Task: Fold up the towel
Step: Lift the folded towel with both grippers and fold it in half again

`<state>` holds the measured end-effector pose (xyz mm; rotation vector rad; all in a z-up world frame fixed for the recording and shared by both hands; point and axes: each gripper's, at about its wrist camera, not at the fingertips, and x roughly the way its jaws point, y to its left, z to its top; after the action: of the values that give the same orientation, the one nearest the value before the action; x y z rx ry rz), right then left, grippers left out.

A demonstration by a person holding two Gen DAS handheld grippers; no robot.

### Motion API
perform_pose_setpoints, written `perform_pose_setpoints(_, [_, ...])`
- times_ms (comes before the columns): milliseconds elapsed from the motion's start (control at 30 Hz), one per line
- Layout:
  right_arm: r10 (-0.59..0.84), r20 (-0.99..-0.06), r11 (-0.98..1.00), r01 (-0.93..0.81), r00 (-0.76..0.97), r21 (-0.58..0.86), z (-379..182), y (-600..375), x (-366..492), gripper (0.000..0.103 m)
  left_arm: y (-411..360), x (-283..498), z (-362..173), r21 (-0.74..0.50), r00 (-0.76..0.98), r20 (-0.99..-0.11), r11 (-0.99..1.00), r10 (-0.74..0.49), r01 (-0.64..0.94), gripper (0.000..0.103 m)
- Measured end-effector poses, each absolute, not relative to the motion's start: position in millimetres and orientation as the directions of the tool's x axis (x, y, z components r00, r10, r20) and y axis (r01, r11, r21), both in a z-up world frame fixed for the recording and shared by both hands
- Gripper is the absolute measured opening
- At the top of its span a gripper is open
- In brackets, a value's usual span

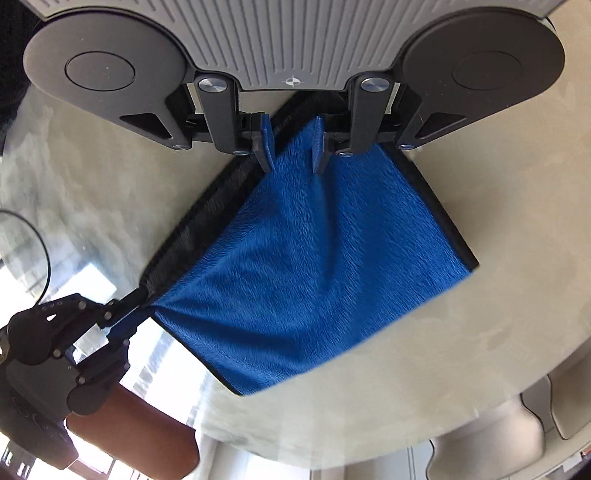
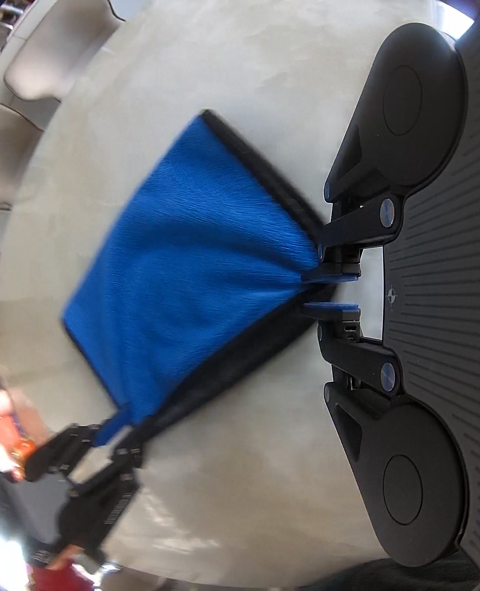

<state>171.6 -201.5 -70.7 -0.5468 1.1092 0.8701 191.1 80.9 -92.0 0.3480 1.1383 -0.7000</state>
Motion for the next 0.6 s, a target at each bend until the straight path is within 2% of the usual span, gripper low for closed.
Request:
perform_pose_setpoints(33, [0.302,-0.936,0.562,-0.827,0.18,0.023,-72.3,-204.4,169.3,0.012,82.2,189.6,-91.9,-0.09,0.236,-0.916,0.737,-0.326,0.669,0.028])
perform_pose_setpoints(133, [0.28,-0.941,0.569,-0.823,0.189,0.004,-70.7,-208.6,168.2,0.013,85.9,185.4,-91.0,-0.086,0.224,-0.922,0.731,-0.316,0.677,0.028])
perform_pose_setpoints(267, [0.374,-0.901,0.589,-0.807,0.22,0.048,-56.9,-196.9,171.4,0.018,90.5,187.4,-79.9,-0.091,0.273,-0.898,0.752,-0.346,0.653,0.03])
perform_pose_setpoints(333, [0.419,-0.877,0.598,-0.799,0.235,0.071,-49.9,-191.0,173.0,0.031,85.7,189.5,-78.1,-0.101,0.285,-0.886,0.751,-0.367,0.653,0.032])
perform_pose_setpoints(367, [0.441,-0.864,0.601,-0.795,0.243,0.083,-46.5,-188.1,173.8,0.032,82.2,189.5,-78.0,-0.104,0.285,-0.882,0.743,-0.376,0.661,0.032])
perform_pose_setpoints(467, [0.471,-0.85,0.566,-0.82,0.236,0.086,-47.1,-166.6,167.5,0.032,73.9,187.4,-79.2,-0.108,0.275,-0.876,0.719,-0.395,0.687,0.035])
perform_pose_setpoints(600, [0.432,-0.85,0.526,-0.85,0.301,-0.034,-58.6,-142.3,152.7,0.032,64.5,183.2,-86.8,-0.103,0.26,-0.885,0.707,-0.385,0.699,0.036])
